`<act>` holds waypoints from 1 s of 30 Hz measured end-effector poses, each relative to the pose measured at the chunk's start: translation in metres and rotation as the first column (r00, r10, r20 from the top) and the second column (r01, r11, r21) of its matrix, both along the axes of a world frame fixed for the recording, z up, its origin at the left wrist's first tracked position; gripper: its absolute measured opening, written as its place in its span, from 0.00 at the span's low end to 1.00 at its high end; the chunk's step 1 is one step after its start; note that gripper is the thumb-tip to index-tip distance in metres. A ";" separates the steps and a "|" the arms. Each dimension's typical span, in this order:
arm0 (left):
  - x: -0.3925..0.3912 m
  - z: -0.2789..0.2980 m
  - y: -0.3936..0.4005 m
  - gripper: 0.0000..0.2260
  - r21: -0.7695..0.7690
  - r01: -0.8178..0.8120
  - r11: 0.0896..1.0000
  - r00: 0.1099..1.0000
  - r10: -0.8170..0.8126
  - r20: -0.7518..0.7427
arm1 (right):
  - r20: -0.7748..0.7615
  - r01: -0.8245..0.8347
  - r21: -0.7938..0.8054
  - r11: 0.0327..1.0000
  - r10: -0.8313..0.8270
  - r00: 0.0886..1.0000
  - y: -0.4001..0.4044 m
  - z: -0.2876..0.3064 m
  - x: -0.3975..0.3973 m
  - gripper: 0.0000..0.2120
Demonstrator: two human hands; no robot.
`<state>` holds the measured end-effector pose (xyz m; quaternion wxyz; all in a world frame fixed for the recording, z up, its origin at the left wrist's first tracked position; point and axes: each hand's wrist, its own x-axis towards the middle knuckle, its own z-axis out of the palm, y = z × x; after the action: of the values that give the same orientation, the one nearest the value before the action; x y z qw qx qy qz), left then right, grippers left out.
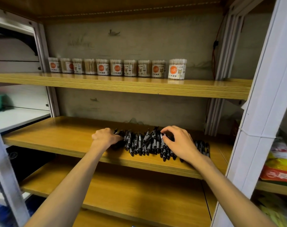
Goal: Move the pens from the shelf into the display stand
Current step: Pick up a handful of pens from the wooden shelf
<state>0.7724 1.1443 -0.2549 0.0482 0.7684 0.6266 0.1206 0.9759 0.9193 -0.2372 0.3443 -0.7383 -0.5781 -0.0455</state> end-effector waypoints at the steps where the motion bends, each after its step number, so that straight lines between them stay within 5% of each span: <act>1: 0.001 -0.001 0.000 0.31 0.008 -0.006 1.000 1.000 0.006 -0.020 | 0.003 0.002 0.003 1.000 -0.002 1.000 0.000 0.000 0.001 0.10; 8: -0.003 -0.009 -0.008 0.24 0.147 -0.028 0.989 0.999 0.023 0.035 | -0.008 0.013 0.026 1.000 -0.013 1.000 -0.005 0.007 0.007 0.09; 20: -0.009 0.005 -0.016 0.25 0.033 -0.018 0.999 0.980 0.024 -0.196 | -0.009 0.036 0.006 0.999 -0.036 0.999 -0.007 0.005 0.008 0.09; 26: -0.021 0.004 -0.005 0.20 -0.029 0.042 0.999 0.970 -0.034 0.239 | -0.012 0.012 0.014 1.000 -0.012 1.000 -0.004 0.007 0.006 0.09; 30: -0.020 0.000 -0.005 0.18 0.030 0.163 0.986 0.645 -0.130 0.753 | -0.010 -0.010 0.025 1.000 0.010 1.000 0.001 0.008 0.001 0.10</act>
<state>0.7528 1.1392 -0.2550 0.3282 0.6965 0.4884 0.4106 0.9769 0.9199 -0.2288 0.3567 -0.7313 -0.5794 -0.0476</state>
